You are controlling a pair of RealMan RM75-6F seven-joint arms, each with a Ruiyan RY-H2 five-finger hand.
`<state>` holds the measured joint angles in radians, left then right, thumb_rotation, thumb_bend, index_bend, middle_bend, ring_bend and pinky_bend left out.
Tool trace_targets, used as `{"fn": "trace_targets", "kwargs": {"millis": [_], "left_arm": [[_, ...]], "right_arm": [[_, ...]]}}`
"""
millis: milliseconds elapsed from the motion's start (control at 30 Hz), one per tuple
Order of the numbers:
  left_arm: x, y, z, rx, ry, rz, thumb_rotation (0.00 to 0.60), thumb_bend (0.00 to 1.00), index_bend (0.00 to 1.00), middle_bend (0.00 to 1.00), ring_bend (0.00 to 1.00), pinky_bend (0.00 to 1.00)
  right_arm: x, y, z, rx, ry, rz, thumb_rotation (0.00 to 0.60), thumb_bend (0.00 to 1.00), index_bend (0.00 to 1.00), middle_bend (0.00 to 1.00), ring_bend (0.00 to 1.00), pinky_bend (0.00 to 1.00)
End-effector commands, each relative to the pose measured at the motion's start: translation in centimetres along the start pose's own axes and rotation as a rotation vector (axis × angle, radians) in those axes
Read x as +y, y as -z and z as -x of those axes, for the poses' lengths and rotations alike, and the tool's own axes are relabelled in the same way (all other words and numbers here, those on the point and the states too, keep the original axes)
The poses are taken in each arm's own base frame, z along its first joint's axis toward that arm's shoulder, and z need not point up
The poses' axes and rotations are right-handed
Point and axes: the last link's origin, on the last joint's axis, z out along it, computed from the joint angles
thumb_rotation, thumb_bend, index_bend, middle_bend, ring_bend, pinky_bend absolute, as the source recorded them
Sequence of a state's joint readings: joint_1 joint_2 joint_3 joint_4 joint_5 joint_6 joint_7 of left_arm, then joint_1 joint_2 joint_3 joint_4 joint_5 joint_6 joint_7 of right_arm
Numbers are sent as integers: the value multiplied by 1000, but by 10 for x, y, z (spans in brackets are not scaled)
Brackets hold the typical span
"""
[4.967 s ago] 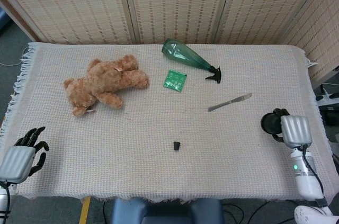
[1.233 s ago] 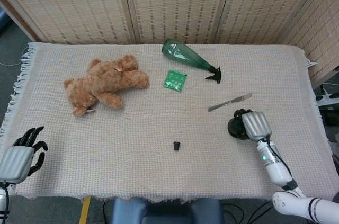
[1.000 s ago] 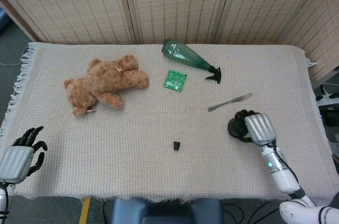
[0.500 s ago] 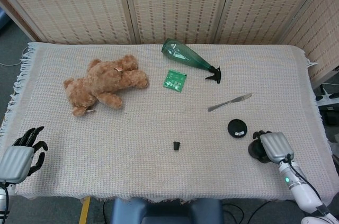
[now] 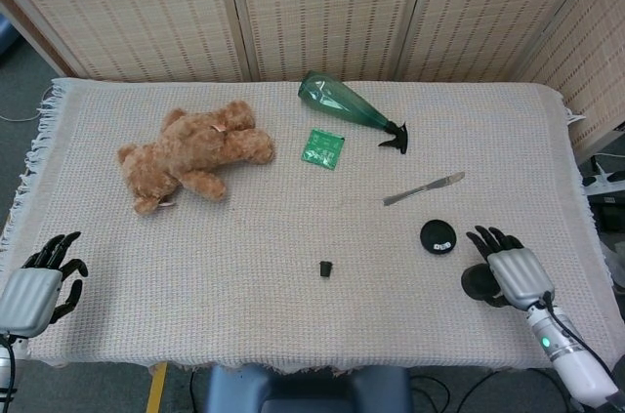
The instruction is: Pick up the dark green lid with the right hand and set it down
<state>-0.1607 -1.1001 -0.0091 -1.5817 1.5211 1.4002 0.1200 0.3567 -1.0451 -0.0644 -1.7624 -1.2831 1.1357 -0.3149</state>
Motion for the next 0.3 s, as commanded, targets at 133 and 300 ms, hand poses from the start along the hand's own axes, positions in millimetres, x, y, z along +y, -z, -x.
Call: {"fn": "trace_targets", "kwargs": {"millis": [133,300], "left_arm": [[1,1,1,2,-3,6,600,535,493,96,100,313],[2,0,1,1,-6,9,600,535,493,96,100,313]], "right_arm": [[23,49,4,408,-4,138,600,99,0,0,0,155],[23,48,4,437,-10,148,600,103,0,0,0,155]]}}
